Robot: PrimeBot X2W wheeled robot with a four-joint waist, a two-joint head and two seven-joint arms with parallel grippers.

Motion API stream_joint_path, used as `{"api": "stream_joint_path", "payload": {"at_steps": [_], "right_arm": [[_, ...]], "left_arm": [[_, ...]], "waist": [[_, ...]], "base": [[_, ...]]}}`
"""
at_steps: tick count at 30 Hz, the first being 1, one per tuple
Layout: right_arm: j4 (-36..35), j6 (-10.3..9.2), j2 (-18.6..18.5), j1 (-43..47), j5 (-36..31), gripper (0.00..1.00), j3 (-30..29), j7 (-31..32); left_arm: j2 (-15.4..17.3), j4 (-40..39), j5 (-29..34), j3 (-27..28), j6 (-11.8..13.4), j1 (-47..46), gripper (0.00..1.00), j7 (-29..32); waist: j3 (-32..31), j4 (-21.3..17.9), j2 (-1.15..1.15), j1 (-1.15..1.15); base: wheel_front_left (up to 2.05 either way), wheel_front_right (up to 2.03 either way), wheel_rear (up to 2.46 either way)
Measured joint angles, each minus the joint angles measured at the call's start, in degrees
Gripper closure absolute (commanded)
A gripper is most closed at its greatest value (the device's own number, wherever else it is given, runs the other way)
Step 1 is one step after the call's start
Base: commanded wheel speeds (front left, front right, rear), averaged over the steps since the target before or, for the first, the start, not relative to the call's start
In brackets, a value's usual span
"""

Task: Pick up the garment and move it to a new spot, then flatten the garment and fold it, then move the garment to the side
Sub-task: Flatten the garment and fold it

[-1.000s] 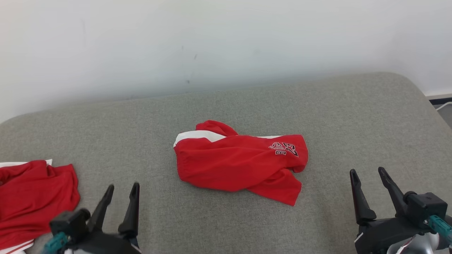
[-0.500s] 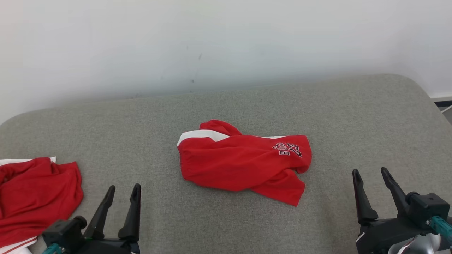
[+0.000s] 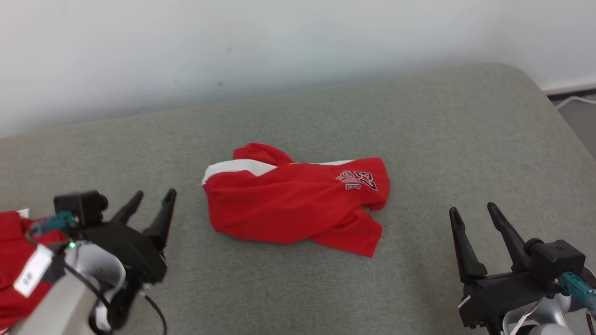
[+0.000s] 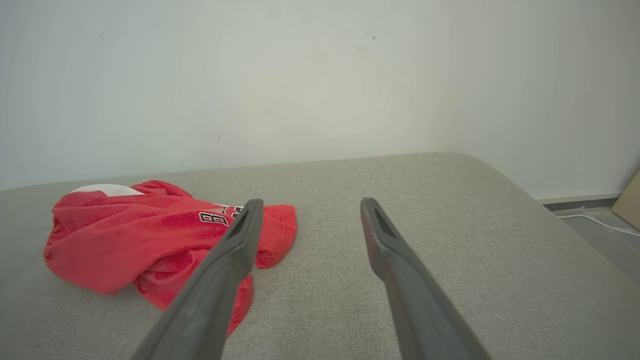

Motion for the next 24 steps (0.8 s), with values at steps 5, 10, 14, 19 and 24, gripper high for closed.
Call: {"api": "stream_joint_path", "payload": {"at_steps": [5,10,14,19,24], "right_arm": [[-0.6,0.15,-0.1,-0.6,-0.1,0.0,0.2,0.5],[-0.8,0.31,-0.2,-3.0,-0.2,0.0,0.3,0.8],[-0.6,0.71,-0.1,-4.2,-0.1,0.0,0.7,0.9],[0.3,0.75,-0.2,-4.7,-0.1,0.0,0.2,0.9],[1.0,0.75,-0.1,-4.7,-0.1,0.0,0.3,0.9]], "left_arm": [[1.6,5.6,-0.6,0.7,0.2,-5.3,0.0,6.3],[1.4,9.9,-2.5,0.6,0.0,-9.5,0.0,11.4],[0.6,13.4,-2.7,0.1,-0.3,-11.8,0.0,14.7],[-0.5,16.8,-3.0,-0.6,-0.4,-14.7,0.0,17.5],[-1.6,20.3,-3.2,-1.1,-1.4,-17.0,0.0,19.2]], "waist": [[2.4,-2.9,0.0,0.0],[4.9,-6.1,0.0,0.0],[6.8,-8.5,0.0,0.01],[8.8,-10.8,0.0,0.01],[9.4,-11.6,0.0,0.01]], "base": [[0.0,0.0,0.0],[0.0,0.0,0.0],[0.0,0.0,0.0],[0.0,0.0,0.0],[0.0,0.0,0.0]]}}
